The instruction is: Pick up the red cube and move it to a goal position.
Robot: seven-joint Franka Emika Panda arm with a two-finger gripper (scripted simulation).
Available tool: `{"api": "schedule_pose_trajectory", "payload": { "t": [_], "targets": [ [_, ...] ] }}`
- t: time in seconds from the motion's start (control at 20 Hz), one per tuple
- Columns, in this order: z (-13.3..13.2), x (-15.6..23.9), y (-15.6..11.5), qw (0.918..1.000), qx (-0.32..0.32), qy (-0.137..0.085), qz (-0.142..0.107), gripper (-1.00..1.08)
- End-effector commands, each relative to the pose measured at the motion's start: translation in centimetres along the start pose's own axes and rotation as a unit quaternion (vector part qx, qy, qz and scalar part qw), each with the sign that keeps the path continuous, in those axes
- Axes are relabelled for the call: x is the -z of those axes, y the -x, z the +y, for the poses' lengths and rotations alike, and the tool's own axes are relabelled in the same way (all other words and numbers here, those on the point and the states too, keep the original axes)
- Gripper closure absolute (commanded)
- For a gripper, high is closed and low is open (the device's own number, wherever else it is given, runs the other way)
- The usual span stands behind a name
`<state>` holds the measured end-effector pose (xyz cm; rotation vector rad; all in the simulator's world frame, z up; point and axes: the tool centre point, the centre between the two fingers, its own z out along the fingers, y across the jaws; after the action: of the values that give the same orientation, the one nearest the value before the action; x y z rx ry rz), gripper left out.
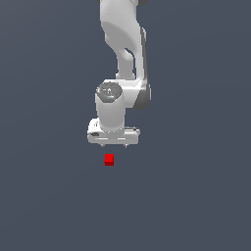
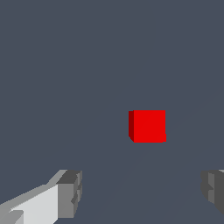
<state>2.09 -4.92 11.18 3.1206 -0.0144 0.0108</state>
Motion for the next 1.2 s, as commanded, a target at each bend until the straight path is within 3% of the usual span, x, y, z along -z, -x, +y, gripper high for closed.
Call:
{"api": "schedule_pose_trajectory", "payload": {
  "t": [0.0,0.45,0.9,0.95,1.15],
  "targets": [
    [0.6,-2.1,-0.5,1.0,0.002,-0.002,-0.001,-0.92],
    [2.3,-7.7,-2.2,0.9999,0.006,-0.009,-0.003,-0.92],
    [2.7,-9.3,-2.8,0.9999,0.007,-0.01,-0.003,-0.92],
    [2.7,-9.3,-2.8,0.9999,0.007,-0.01,-0.003,1.08],
    [2.7,-9.3,-2.8,0.9999,0.007,-0.01,-0.003,1.08]
  ]
}}
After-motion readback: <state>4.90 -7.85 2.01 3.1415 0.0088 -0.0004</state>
